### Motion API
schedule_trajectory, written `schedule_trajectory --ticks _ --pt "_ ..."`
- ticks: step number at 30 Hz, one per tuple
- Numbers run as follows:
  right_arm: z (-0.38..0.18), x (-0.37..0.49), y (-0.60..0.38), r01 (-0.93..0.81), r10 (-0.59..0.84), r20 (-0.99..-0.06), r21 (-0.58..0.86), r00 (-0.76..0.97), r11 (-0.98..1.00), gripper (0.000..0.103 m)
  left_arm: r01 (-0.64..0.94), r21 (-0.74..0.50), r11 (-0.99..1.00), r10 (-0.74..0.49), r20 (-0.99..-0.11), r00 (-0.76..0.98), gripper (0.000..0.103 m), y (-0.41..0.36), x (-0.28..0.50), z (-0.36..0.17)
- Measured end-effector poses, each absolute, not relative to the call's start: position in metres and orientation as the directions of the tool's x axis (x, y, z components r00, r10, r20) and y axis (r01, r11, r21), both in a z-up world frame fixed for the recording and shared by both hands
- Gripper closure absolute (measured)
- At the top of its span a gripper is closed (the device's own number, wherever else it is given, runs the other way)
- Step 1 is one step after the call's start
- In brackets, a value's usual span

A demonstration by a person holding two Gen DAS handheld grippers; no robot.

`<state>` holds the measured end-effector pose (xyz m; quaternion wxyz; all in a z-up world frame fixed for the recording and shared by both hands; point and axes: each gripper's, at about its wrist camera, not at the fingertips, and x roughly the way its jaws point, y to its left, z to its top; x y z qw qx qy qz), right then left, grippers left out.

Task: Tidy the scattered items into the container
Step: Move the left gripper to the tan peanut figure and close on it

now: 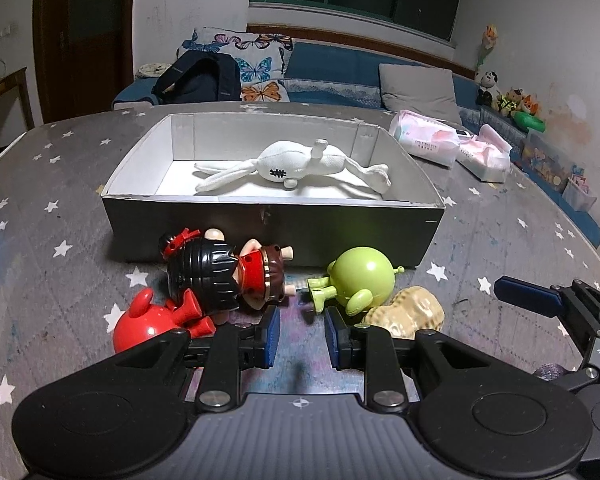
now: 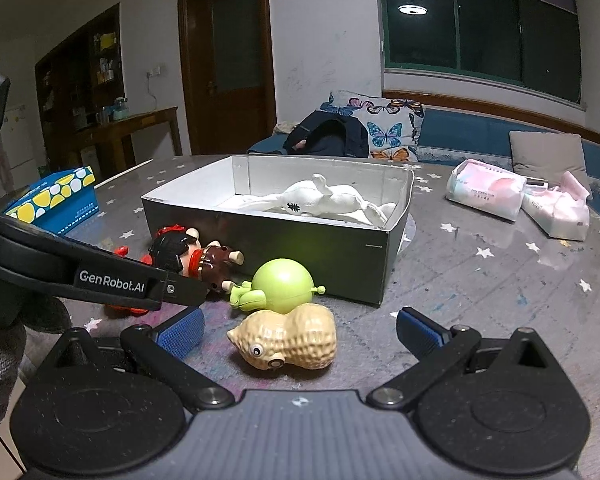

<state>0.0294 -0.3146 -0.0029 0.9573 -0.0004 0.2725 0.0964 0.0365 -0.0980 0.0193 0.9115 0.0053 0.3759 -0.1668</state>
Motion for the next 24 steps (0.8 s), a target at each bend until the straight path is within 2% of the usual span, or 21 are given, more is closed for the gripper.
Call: schedule_trajectory --ticks 24 --pt "-0.013 0.035 -0.312 -0.193 0.192 -0.549 0.056 0.813 0.980 0.000 0.315 -0.106 0.943 -0.291 -0.721 0.629 0.076 -0.104 0.039 0.007"
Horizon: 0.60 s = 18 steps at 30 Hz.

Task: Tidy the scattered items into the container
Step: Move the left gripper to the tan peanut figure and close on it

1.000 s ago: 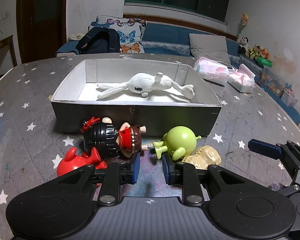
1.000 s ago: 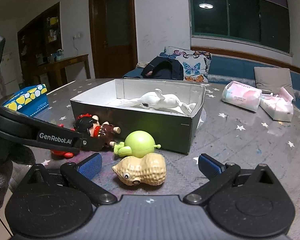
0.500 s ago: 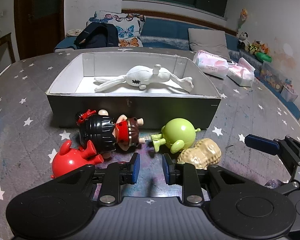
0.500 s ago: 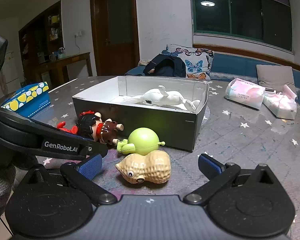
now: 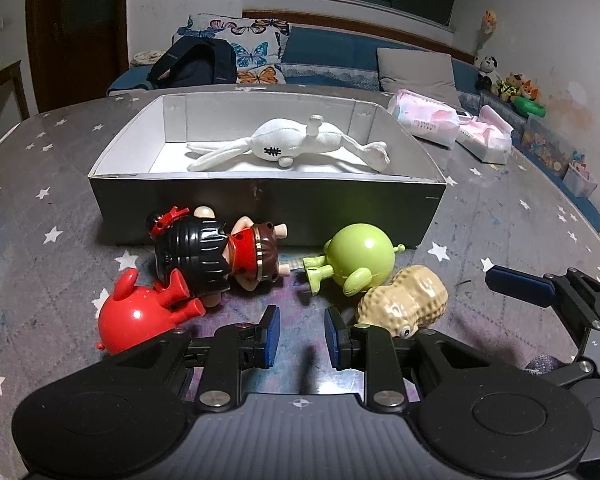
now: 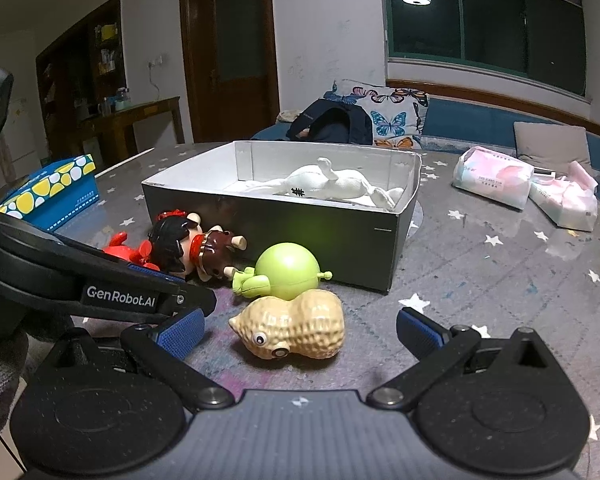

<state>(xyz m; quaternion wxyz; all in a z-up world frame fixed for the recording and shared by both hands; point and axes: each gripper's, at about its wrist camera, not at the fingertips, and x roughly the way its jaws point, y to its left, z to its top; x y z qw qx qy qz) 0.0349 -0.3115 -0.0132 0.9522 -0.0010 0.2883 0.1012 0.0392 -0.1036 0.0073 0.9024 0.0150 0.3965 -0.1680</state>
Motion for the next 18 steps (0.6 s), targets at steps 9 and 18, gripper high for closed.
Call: schedule_trajectory --ticks 9,18 --pt "-0.018 0.035 -0.309 -0.199 0.191 -0.563 0.048 0.804 0.979 0.000 0.305 -0.121 0.944 -0.292 -0.734 0.613 0.076 -0.101 0.041 0.003" --pt "-0.024 0.040 -0.312 -0.186 0.185 -0.574 0.057 0.798 0.981 0.000 0.308 -0.172 0.936 -0.330 -0.734 0.594 0.076 -0.100 0.044 0.005"
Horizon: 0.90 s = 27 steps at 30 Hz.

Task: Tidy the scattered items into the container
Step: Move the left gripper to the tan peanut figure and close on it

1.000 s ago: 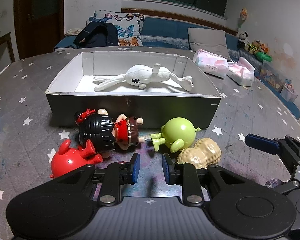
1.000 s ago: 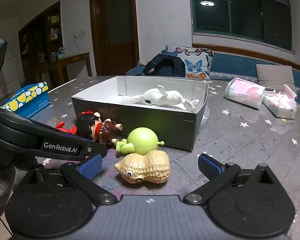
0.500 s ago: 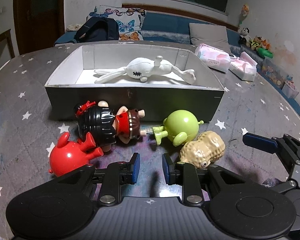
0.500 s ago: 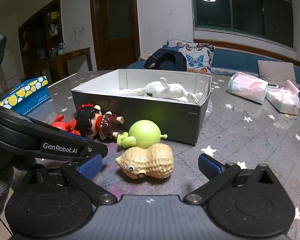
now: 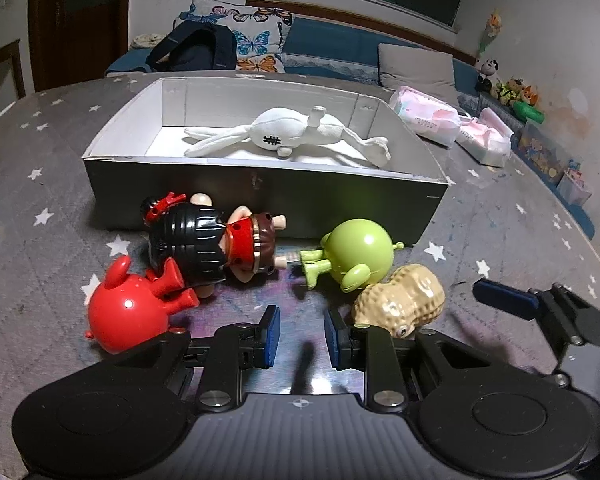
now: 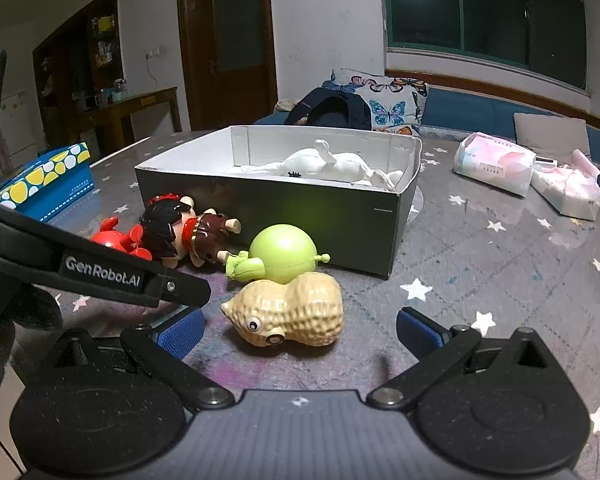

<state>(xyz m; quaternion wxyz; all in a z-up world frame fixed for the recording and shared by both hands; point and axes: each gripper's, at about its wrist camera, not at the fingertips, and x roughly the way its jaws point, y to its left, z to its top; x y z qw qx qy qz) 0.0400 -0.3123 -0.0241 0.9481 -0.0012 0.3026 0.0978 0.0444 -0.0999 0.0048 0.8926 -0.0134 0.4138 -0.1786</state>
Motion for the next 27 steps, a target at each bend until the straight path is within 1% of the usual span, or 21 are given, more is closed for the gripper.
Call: schedule_trajectory --ticks 5,8,13,14,16,20,27 --pt "-0.025 0.042 -0.311 -0.189 0.187 -0.570 0.057 0.800 0.980 0.001 0.334 -0.211 0.919 -0.376 -0.724 0.579 0.076 -0.103 0.045 0.007" --pt "-0.025 0.043 -0.310 -0.194 0.192 -0.570 0.058 0.799 0.979 0.005 0.342 -0.226 0.912 -0.393 -0.718 0.575 0.076 -0.105 0.046 0.008" --pt "-0.028 0.046 -0.308 -0.205 0.203 -0.575 0.063 0.793 0.977 0.008 0.367 -0.272 0.889 -0.444 -0.708 0.549 0.076 -0.105 0.050 0.010" --pt "-0.029 0.046 -0.308 -0.208 0.208 -0.575 0.066 0.792 0.976 0.010 0.372 -0.281 0.885 -0.453 -0.707 0.543 0.074 -0.106 0.051 0.009" --pt "-0.030 0.047 -0.308 -0.212 0.212 -0.575 0.067 0.790 0.975 0.011 0.380 -0.291 0.878 -0.465 -0.709 0.530 0.073 -0.107 0.053 0.008" --pt "-0.031 0.047 -0.308 -0.214 0.215 -0.570 0.070 0.793 0.974 0.017 0.389 -0.307 0.869 -0.482 -0.704 0.522 0.073 -0.107 0.057 0.008" --pt "-0.031 0.049 -0.308 -0.222 0.221 -0.565 0.069 0.795 0.973 0.021 0.418 -0.350 0.838 -0.532 -0.696 0.483 0.073 -0.110 0.059 0.010"
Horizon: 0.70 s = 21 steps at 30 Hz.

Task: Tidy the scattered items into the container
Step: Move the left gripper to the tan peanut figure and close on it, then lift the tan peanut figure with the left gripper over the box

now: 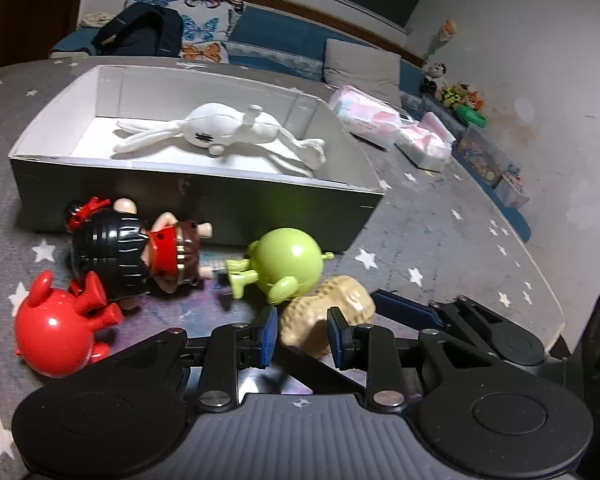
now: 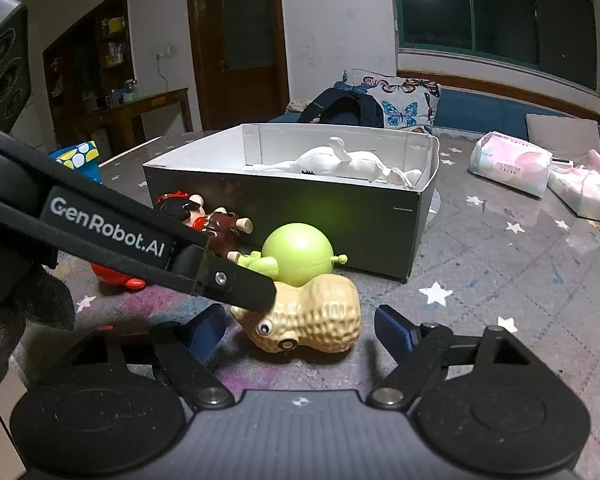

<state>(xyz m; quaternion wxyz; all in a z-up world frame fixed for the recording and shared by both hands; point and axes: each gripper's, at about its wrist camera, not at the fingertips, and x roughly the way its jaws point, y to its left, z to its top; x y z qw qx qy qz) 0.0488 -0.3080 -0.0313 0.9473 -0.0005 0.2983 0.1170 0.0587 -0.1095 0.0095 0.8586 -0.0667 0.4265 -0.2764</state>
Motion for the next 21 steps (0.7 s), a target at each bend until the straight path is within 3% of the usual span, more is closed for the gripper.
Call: schedule_trajectory --ticks 13,21 --pt "-0.035 0.048 -0.302 -0.235 0.212 -0.565 0.034 0.797 0.971 0.033 0.447 -0.325 0.834 -0.529 -0.703 0.475 0.067 -0.117 0.065 0.004" --pt "-0.034 0.048 -0.302 -0.237 0.213 -0.566 0.032 0.797 0.971 0.034 0.393 -0.425 0.816 -0.572 -0.694 0.437 0.063 -0.107 0.072 -0.006"
